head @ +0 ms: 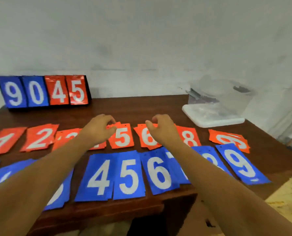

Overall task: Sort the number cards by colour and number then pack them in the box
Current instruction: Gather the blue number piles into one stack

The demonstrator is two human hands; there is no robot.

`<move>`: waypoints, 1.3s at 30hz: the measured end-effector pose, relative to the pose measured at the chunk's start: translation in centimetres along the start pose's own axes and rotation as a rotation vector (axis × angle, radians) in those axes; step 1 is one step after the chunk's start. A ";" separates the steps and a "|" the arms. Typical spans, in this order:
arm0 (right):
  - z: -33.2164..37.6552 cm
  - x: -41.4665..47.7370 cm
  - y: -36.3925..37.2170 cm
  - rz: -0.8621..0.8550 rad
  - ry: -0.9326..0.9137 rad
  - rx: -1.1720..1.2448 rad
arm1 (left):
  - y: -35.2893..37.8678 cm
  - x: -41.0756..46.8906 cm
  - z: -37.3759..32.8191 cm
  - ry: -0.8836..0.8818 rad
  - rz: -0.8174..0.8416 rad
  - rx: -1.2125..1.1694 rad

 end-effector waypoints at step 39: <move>44.2 -26.4 27.1 0.950 0.688 0.123 | -25.8 -28.7 39.4 -1.437 0.244 -0.508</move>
Point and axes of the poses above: each hand's wrist, its own x-axis towards the middle knuckle, its own y-axis out of the palm, z = x × y, the point moved 10 cm from there along x, towards the middle knuckle, and after that the axes turned 9 degrees about -z, right-handed, at the moved point
